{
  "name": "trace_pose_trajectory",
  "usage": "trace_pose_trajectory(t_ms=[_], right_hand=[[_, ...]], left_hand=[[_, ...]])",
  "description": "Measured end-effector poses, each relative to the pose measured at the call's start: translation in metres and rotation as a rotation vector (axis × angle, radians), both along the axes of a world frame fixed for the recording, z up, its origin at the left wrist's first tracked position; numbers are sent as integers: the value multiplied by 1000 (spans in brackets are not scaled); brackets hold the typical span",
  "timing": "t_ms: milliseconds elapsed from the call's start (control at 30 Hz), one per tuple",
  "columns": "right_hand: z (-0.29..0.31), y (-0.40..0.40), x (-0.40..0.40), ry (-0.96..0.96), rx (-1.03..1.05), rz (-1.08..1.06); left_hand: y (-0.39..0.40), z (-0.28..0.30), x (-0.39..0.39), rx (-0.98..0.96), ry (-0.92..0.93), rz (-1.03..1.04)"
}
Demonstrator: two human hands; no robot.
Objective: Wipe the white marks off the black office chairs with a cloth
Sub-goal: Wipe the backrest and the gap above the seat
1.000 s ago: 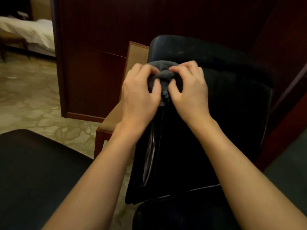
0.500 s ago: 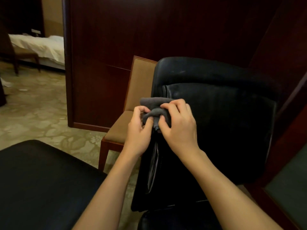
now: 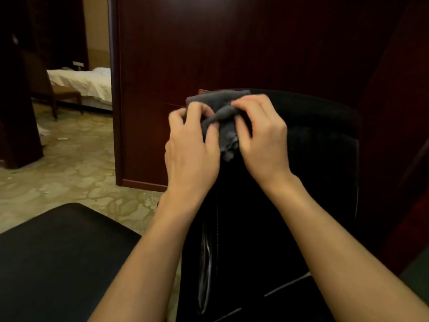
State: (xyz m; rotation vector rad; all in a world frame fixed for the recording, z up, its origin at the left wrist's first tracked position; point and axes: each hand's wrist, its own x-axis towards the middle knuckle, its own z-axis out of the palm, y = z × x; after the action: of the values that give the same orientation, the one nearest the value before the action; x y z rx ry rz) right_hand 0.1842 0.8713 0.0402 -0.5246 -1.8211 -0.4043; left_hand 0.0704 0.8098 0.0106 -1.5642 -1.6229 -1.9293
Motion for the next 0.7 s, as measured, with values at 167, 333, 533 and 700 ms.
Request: trace_pose_trajectory(t_ms=[167, 333, 533, 700], right_hand=[[1, 12, -9, 107, -42, 44], [-34, -2, -8, 34, -52, 56], [-22, 3, -1, -21, 17, 49], [-2, 8, 1, 2, -82, -50]], left_hand=[[7, 13, 9, -37, 117, 257], [-7, -23, -6, -18, 217, 356], [-12, -22, 8, 61, 159, 466], [9, 10, 11, 75, 278, 442]])
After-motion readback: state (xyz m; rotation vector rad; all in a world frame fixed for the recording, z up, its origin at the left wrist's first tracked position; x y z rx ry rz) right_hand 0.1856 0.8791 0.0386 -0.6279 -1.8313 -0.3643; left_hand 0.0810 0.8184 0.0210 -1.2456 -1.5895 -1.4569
